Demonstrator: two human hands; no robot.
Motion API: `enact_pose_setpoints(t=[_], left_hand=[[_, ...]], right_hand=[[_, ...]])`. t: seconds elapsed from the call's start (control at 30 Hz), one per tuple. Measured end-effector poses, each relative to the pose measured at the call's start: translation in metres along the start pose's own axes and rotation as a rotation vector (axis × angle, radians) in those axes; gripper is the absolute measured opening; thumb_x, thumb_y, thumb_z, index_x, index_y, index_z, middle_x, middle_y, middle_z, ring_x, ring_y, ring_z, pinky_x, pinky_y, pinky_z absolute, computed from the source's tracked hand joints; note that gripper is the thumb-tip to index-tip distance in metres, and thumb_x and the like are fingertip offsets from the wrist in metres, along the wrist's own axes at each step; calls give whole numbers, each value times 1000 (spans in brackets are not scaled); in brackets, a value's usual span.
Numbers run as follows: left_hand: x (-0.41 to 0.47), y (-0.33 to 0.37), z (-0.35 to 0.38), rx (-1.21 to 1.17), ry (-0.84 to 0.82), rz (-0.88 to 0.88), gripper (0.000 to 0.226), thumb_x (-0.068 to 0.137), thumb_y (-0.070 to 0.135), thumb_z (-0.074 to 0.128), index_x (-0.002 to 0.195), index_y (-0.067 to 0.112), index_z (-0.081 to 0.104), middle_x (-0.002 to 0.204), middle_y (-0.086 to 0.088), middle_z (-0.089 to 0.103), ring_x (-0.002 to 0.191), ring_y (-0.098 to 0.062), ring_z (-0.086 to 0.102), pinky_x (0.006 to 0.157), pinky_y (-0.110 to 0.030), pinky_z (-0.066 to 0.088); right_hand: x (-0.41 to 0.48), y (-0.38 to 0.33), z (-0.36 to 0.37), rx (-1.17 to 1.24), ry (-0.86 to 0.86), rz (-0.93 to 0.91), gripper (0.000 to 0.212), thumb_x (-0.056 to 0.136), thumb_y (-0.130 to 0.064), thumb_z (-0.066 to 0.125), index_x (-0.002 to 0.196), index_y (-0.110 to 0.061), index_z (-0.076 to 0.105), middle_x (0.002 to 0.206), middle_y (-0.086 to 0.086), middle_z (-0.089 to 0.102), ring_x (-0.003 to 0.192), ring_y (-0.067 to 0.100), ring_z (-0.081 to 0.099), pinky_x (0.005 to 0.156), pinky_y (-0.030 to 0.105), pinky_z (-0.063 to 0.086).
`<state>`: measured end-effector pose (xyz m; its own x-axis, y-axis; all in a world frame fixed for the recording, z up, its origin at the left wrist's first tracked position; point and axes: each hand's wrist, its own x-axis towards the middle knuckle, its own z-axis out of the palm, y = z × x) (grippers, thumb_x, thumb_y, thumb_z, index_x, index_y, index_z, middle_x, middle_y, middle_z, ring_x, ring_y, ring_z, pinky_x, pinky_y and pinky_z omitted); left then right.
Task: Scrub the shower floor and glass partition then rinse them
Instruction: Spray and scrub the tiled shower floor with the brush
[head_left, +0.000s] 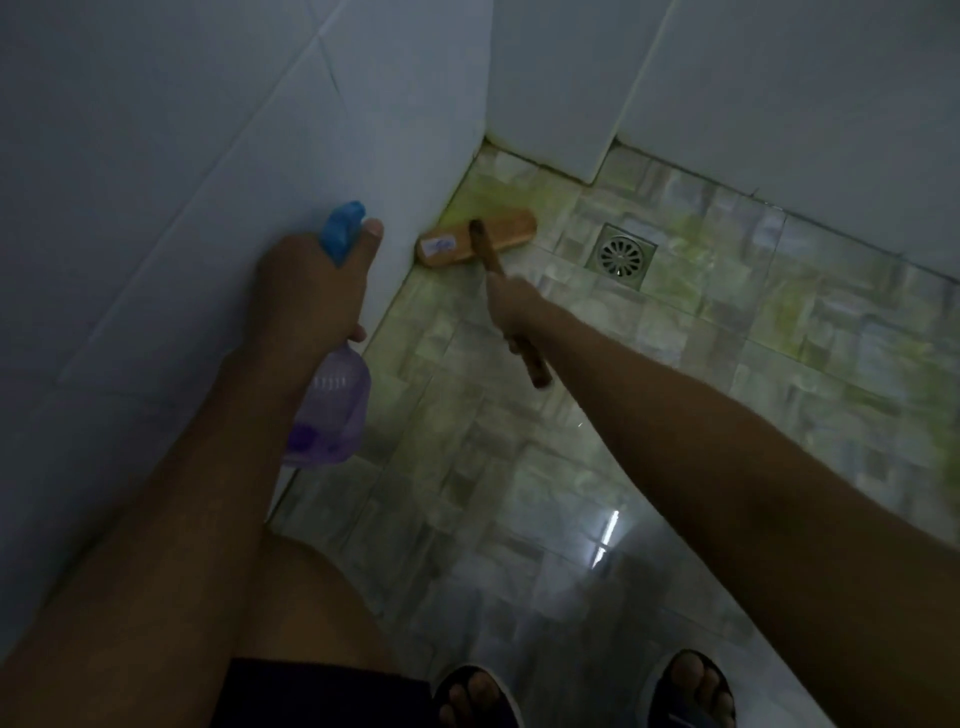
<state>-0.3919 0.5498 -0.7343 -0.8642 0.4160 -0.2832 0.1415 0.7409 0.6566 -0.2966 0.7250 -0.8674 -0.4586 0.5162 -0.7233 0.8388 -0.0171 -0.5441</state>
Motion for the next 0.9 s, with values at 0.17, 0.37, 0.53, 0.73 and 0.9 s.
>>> enact_pose_setpoints(t=[0.17,0.37,0.53,0.73,0.9], left_hand=[[1,5,1,-7,16,-3,67,90,66,51,82,1,67,73,-11,71,40,-15,64,50,-39,56],[3,2,6,9,23,3,71,90,68,50,81,0,67,68,-12,70,37,-13,62,41,-31,50],[6,3,9,2,15,-6,71,89,69,51,81,0,66,69,-13,69,37,-15,62,44,-36,53],[6,17,11,-19,-5,-10,76,91,65,52,89,-8,68,78,-21,71,43,-20,66,53,-47,59],[-6,21,4,-4,-23,-19,76,92,66,50,92,-8,68,81,-22,72,39,-15,64,55,-47,57]], right_hand=[[-63,81,-12,-209,-27,5,53,108,-49,24,117,-6,53,88,9,56,66,22,55,51,31,45],[0,26,-60,17,144,73,43,109,-38,29,117,-1,51,76,10,51,57,25,51,51,35,49],[36,-28,-48,94,56,85,37,108,-18,32,133,5,46,74,17,53,55,26,52,58,40,50],[-20,51,-33,-152,13,25,48,105,-54,29,116,-11,47,85,10,56,58,24,54,46,30,45],[-57,89,-57,-189,-26,76,54,106,-53,29,116,-3,47,85,15,55,58,25,51,50,34,48]])
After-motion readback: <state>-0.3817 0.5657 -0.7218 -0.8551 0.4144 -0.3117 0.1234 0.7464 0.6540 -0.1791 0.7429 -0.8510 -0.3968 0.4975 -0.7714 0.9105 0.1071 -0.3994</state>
